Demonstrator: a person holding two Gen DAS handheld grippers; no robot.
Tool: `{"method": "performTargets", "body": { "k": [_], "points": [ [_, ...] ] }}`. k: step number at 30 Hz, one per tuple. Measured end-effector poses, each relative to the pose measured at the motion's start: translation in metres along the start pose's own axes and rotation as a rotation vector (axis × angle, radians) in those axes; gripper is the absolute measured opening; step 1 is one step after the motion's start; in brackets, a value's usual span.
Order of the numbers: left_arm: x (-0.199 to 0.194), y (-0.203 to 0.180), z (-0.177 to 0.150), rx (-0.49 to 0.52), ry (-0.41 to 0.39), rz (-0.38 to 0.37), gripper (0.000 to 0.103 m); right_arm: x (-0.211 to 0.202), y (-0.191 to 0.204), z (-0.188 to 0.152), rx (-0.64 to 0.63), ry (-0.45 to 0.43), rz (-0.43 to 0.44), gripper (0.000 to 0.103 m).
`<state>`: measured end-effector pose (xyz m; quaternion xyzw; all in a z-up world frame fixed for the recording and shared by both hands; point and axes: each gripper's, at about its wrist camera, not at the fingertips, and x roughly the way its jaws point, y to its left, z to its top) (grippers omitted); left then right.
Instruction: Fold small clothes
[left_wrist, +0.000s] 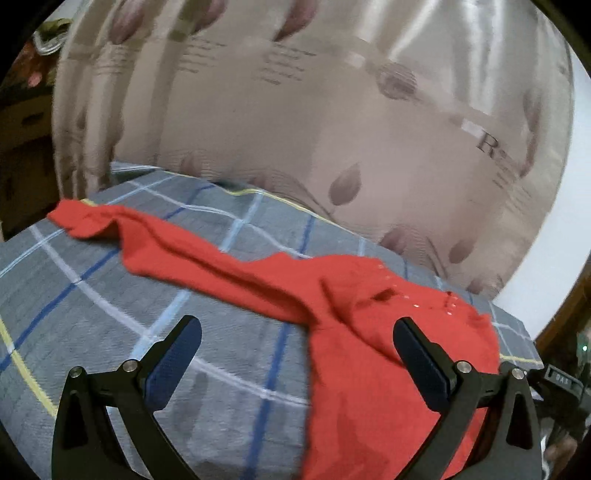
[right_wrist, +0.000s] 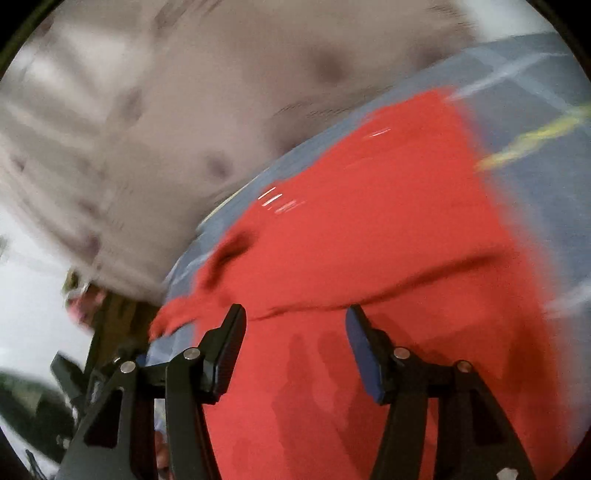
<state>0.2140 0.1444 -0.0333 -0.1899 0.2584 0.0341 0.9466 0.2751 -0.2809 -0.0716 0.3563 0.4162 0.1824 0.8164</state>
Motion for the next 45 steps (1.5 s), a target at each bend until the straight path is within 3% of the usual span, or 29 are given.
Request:
{"method": "performTargets", "body": {
  "k": [2,6,7,8,10,11,14,16,22,27,30,34,38,41,45],
  "points": [
    [0.013,-0.008,0.003,-0.022,0.036,-0.026,0.103,-0.011,-0.026,0.012,0.090,-0.034,0.014,0.053],
    [0.057,-0.011,0.008,-0.143,0.160,-0.075,0.103,-0.017,-0.046,0.028,0.124,-0.106,-0.026,0.053],
    [0.067,-0.009,0.008,-0.169,0.190,-0.074,0.103,-0.020,-0.049,0.029,0.126,-0.128,-0.046,0.046],
    [0.079,-0.008,0.009,-0.195,0.223,-0.066,0.103,-0.020,-0.052,0.027,0.122,-0.142,-0.093,0.030],
    [0.088,-0.005,0.008,-0.214,0.238,-0.044,0.103,-0.023,-0.056,0.024,0.136,-0.154,-0.135,0.017],
    [0.088,-0.004,0.007,-0.216,0.224,-0.027,0.103,-0.027,-0.058,0.023,0.151,-0.176,-0.129,0.017],
    [0.078,-0.006,0.004,-0.160,0.161,0.011,0.103,-0.025,-0.057,0.023,0.141,-0.168,-0.081,0.026],
    [0.070,-0.015,0.007,-0.097,0.126,0.012,0.103,-0.022,-0.049,0.021,0.109,-0.169,-0.103,0.029],
    [0.060,-0.069,0.012,0.142,0.090,-0.055,0.103,-0.018,-0.042,0.016,0.059,-0.167,-0.144,0.034],
    [0.098,-0.115,0.001,0.420,0.097,0.100,0.103,-0.021,-0.047,0.014,0.078,-0.171,-0.110,0.037],
    [0.122,-0.127,-0.006,0.538,0.117,0.214,0.103,-0.022,-0.049,0.012,0.087,-0.175,-0.097,0.037],
    [0.129,-0.098,0.011,0.448,0.135,0.383,0.103,-0.022,-0.048,0.012,0.081,-0.178,-0.102,0.037],
    [0.108,-0.060,0.026,0.362,0.079,0.522,0.103,-0.022,-0.047,0.012,0.096,-0.184,-0.088,0.037],
    [0.091,-0.044,0.027,0.368,0.013,0.604,0.103,-0.021,-0.048,0.013,0.096,-0.185,-0.087,0.037],
    [0.068,-0.016,0.031,0.299,-0.011,0.584,0.103,-0.020,-0.049,0.013,0.101,-0.189,-0.079,0.038]
  ]
}}
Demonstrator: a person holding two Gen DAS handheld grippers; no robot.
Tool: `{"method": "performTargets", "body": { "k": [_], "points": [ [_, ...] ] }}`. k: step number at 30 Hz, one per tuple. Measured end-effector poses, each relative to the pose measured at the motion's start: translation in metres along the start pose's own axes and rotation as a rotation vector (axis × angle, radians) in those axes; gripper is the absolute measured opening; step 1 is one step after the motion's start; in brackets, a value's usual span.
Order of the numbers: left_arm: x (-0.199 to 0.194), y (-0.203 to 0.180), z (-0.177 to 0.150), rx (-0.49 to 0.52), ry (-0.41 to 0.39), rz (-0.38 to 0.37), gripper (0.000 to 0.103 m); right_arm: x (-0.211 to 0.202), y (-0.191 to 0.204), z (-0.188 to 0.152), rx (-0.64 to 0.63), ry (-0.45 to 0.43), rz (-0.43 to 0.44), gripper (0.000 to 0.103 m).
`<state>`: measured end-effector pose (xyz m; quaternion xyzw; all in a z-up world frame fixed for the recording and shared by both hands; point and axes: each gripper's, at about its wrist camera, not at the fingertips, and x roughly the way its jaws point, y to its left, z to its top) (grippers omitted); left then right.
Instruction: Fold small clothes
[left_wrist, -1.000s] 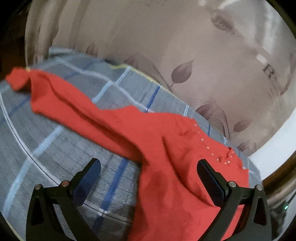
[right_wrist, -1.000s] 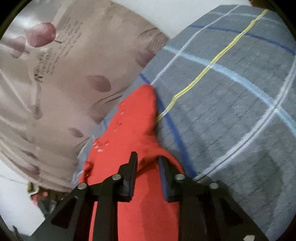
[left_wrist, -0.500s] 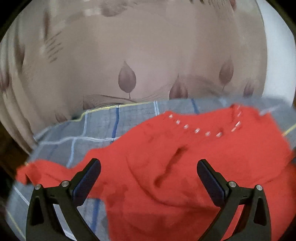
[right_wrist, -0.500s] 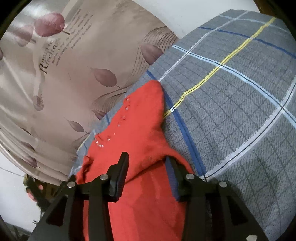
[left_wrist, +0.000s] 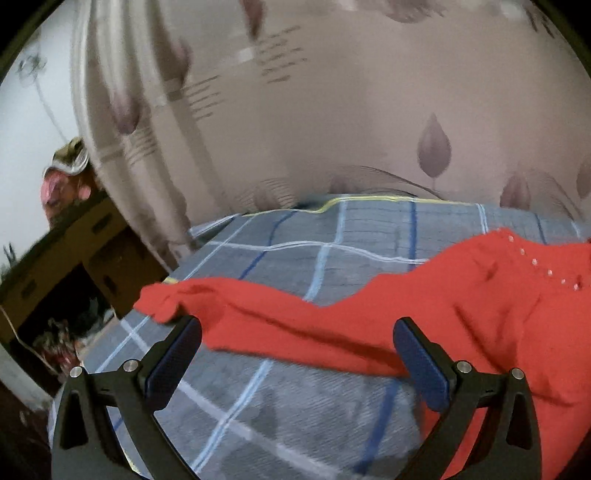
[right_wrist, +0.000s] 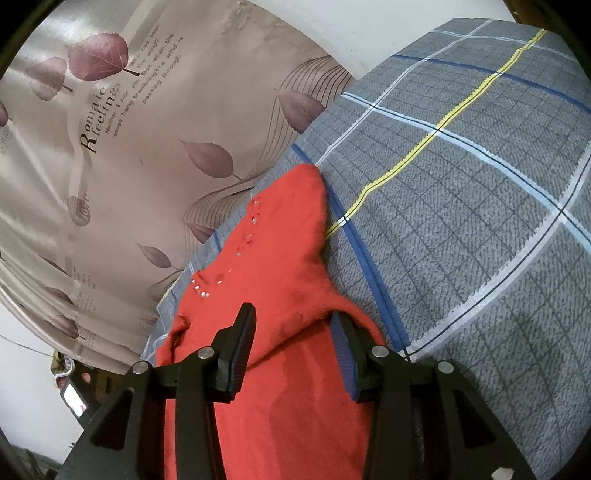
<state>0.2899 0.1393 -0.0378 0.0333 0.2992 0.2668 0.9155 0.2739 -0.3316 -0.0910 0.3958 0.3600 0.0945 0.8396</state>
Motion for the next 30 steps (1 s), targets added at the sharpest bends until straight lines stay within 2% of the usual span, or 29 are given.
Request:
{"method": "performTargets", "body": {
  "k": [5,8,12,16,17,18,20,22,24,27,30],
  "points": [
    [0.001,0.060,-0.008,-0.176,0.083,-0.188,0.103,0.001,0.000,-0.001,-0.009,-0.002,-0.006,0.040],
    [-0.011,0.068,-0.010,-0.190,0.067,-0.305,0.103,0.001,0.003,-0.002,-0.025,-0.005,-0.005,0.045],
    [-0.046,0.017,0.007,-0.029,0.019,-0.534,0.103,0.002,0.005,-0.002,-0.039,-0.010,-0.012,0.048],
    [-0.074,-0.067,0.016,0.201,-0.083,-0.608,0.103,0.001,0.006,-0.003,-0.044,-0.015,-0.011,0.051],
    [-0.075,-0.090,0.015,0.264,-0.100,-0.602,0.103,0.001,0.006,-0.003,-0.044,-0.015,-0.010,0.051],
    [-0.071,-0.119,0.012,0.327,-0.100,-0.559,0.103,0.001,0.005,-0.003,-0.044,-0.015,-0.008,0.052],
    [-0.057,-0.148,0.009,0.380,-0.070,-0.489,0.101,0.001,0.005,-0.003,-0.044,-0.015,-0.002,0.053],
    [-0.034,-0.168,0.006,0.433,-0.020,-0.373,0.093,0.000,0.004,-0.003,-0.043,-0.016,0.006,0.053],
    [-0.014,-0.163,0.005,0.429,0.053,-0.292,0.083,-0.002,0.004,-0.003,-0.040,-0.017,0.014,0.054],
    [0.012,-0.124,0.013,0.317,0.138,-0.241,0.070,-0.003,0.003,-0.003,-0.036,-0.020,0.031,0.055],
    [0.028,-0.072,0.015,0.211,0.160,-0.188,0.067,-0.005,0.003,-0.003,-0.034,-0.021,0.042,0.056]
  ]
}}
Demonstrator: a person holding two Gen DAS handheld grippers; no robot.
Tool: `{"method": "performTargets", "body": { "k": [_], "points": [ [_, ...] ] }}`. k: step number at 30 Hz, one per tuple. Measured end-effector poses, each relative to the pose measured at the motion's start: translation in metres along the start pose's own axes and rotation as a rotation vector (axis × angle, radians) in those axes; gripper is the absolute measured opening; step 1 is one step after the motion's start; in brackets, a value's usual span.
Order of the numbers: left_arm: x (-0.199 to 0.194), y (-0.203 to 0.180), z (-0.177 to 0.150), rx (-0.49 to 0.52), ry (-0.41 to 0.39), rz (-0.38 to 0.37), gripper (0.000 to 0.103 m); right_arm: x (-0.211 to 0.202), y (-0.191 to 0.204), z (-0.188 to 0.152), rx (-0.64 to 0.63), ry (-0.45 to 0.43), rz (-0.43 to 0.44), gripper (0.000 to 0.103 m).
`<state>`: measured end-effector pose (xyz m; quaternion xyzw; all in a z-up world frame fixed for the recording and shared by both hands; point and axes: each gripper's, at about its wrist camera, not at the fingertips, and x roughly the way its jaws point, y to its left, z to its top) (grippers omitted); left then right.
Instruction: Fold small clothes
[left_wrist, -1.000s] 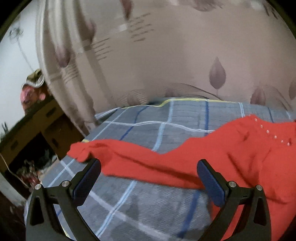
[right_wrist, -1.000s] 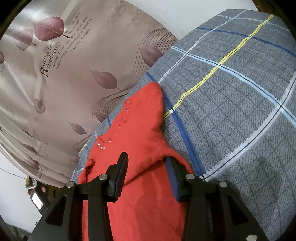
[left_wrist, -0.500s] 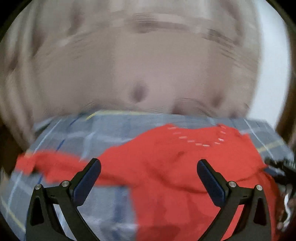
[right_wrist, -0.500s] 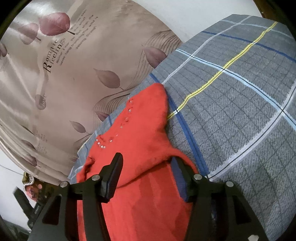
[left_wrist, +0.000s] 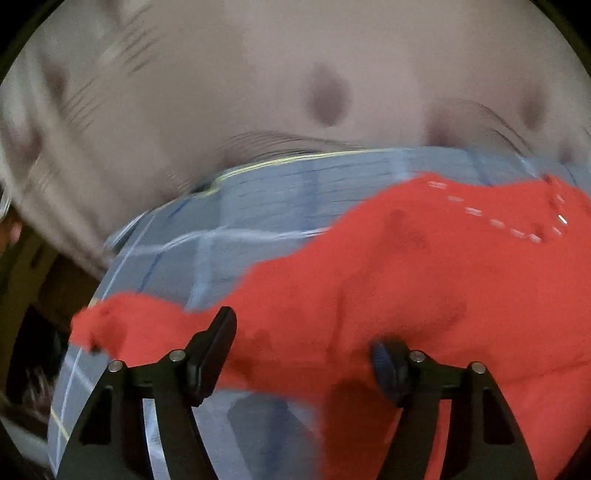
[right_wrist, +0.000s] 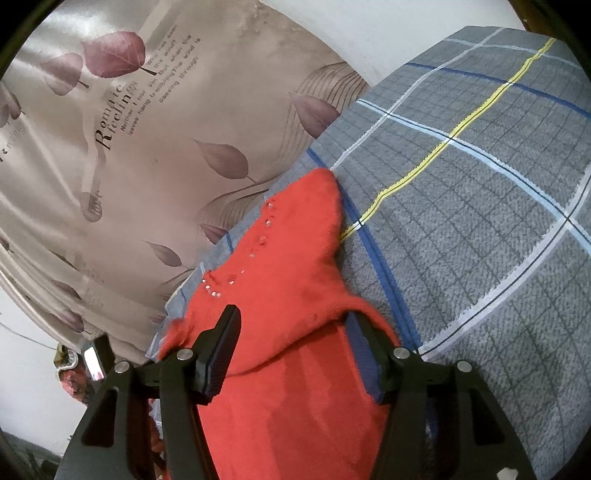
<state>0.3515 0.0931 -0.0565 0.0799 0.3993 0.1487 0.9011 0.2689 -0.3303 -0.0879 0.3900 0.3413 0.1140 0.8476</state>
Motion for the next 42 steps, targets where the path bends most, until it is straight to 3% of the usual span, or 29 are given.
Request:
{"method": "performTargets", "body": {
  "k": [2,5,8,14,19,22,25,31,33,35,36,42],
  "points": [
    [-0.001,0.031,-0.007,-0.056,-0.010,0.074,0.062,0.000,0.001,0.000,0.001,-0.001,0.003,0.056],
    [-0.006,0.073,-0.015,-0.160,-0.019,0.028,0.062,-0.001,0.001,-0.001,0.002,-0.002,0.006,0.056],
    [-0.015,0.093,-0.025,-0.184,-0.061,0.021,0.062,-0.001,0.001,-0.001,0.001,-0.001,0.003,0.056],
    [-0.027,0.126,-0.049,-0.261,-0.098,-0.125,0.062,-0.001,0.001,-0.001,0.000,0.000,0.003,0.056],
    [-0.016,0.149,-0.071,-0.365,0.014,-0.311,0.062,0.000,0.002,-0.001,-0.003,0.000,0.001,0.057],
    [-0.011,0.147,-0.075,-0.419,0.051,-0.442,0.062,0.000,0.003,-0.001,-0.011,0.002,-0.006,0.058],
    [-0.005,0.128,-0.064,-0.401,0.094,-0.536,0.062,0.001,0.005,-0.001,-0.018,0.005,-0.010,0.059],
    [0.006,0.086,-0.034,-0.289,0.146,-0.547,0.066,0.002,0.004,0.000,-0.019,0.004,-0.003,0.060],
    [0.011,0.077,-0.030,-0.266,0.154,-0.514,0.066,0.002,0.004,0.001,-0.021,0.004,0.000,0.061],
    [0.012,0.075,-0.029,-0.281,0.142,-0.517,0.040,0.002,0.004,0.001,-0.022,0.004,0.003,0.062],
    [0.010,0.075,-0.028,-0.293,0.134,-0.520,0.004,0.002,0.004,0.000,-0.022,0.003,0.005,0.062],
    [-0.011,0.069,0.001,-0.242,0.037,-0.472,0.005,0.001,0.005,-0.001,-0.025,0.002,0.011,0.063]
  ]
}}
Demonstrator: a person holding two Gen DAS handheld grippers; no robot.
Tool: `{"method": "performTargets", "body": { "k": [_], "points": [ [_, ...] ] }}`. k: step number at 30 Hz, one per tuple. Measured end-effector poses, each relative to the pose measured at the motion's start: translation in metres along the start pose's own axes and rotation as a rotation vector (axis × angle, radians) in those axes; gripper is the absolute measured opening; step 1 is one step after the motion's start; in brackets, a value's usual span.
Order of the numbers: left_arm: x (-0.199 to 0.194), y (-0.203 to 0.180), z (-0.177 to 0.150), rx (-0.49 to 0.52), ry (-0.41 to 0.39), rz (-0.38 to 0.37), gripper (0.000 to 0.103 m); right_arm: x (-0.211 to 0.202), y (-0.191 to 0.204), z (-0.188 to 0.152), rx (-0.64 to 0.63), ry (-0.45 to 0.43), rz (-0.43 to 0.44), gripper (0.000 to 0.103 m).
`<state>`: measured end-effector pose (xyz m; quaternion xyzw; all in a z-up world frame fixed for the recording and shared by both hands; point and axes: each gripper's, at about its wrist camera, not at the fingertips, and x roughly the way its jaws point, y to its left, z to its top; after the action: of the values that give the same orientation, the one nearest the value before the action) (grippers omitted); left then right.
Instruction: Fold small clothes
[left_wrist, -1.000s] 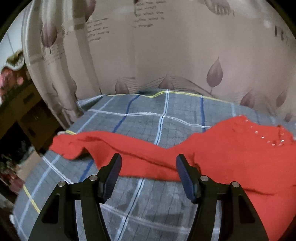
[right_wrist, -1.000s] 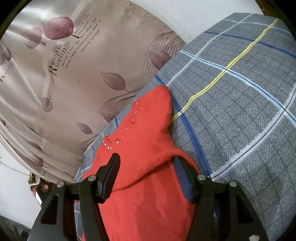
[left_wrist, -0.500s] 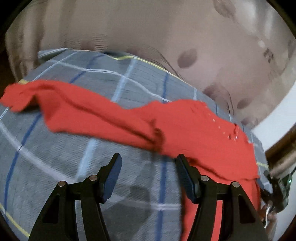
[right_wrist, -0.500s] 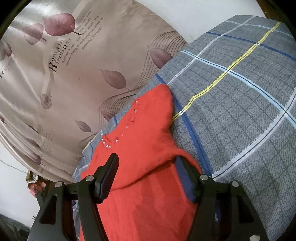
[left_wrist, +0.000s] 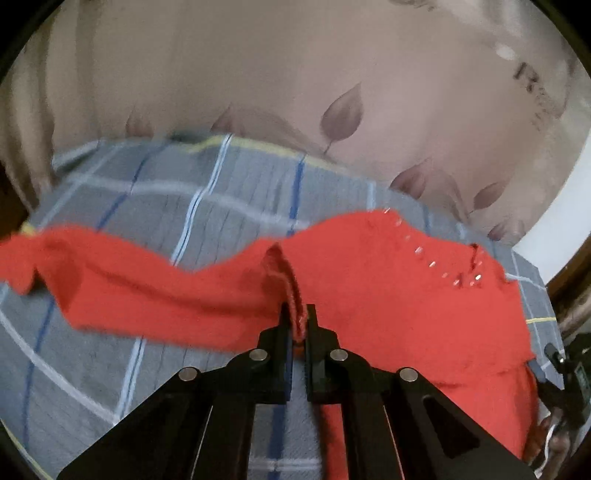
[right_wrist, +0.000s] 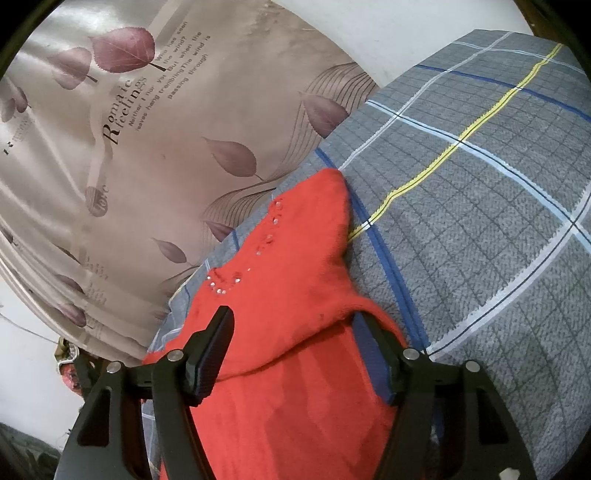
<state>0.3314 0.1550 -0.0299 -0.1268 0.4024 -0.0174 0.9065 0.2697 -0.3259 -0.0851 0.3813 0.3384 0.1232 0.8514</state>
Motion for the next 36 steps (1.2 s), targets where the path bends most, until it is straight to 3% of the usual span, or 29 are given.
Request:
{"method": "performTargets", "body": {
  "k": [2,4,7,11,13,16,21,24,27,29,30,31,33,36],
  "points": [
    [-0.011,-0.011,0.016,0.023,-0.050,-0.011,0.005,0.000,0.000,0.000,0.001,-0.001,0.000,0.063],
    [-0.037,-0.024,0.036,0.048,-0.177,-0.082,0.005,0.000,0.000,0.000,0.001,-0.001,0.000,0.063],
    [-0.048,-0.034,0.047,0.118,-0.260,-0.065,0.005,0.000,0.000,0.000,0.002,-0.002,0.001,0.063],
    [0.011,-0.015,0.028,0.119,-0.097,0.025,0.005,0.000,0.000,0.000,0.004,-0.004,0.004,0.063],
    [0.032,0.001,0.012,0.073,-0.025,0.027,0.005,0.001,0.000,-0.001,0.002,-0.002,0.004,0.064],
    [0.046,0.014,-0.005,0.041,0.015,0.028,0.005,0.001,0.001,-0.001,-0.004,-0.001,0.000,0.065],
    [0.041,0.009,-0.013,0.060,-0.023,0.030,0.008,0.000,0.001,-0.001,-0.004,0.000,0.011,0.067],
    [0.041,0.007,-0.017,0.060,-0.014,0.032,0.027,-0.001,-0.001,0.000,0.008,0.006,0.027,0.067],
    [0.028,0.007,-0.021,0.025,-0.057,0.039,0.039,-0.005,0.004,0.000,-0.004,0.108,-0.021,0.066],
    [0.016,0.007,-0.026,-0.008,-0.108,0.044,0.060,-0.018,0.010,0.001,-0.026,0.124,-0.003,0.067],
    [0.008,0.006,-0.030,-0.031,-0.135,0.044,0.077,-0.027,0.015,0.006,-0.049,0.107,-0.005,0.067],
    [0.000,0.007,-0.035,-0.056,-0.166,0.039,0.086,-0.034,0.019,0.015,-0.076,0.083,-0.039,0.067],
    [-0.014,0.007,-0.047,-0.098,-0.212,0.011,0.089,-0.033,0.022,0.036,-0.123,0.061,-0.115,0.067],
    [-0.022,0.006,-0.057,-0.120,-0.216,-0.035,0.089,0.000,0.011,0.070,-0.105,0.141,-0.149,0.067]
  ]
}}
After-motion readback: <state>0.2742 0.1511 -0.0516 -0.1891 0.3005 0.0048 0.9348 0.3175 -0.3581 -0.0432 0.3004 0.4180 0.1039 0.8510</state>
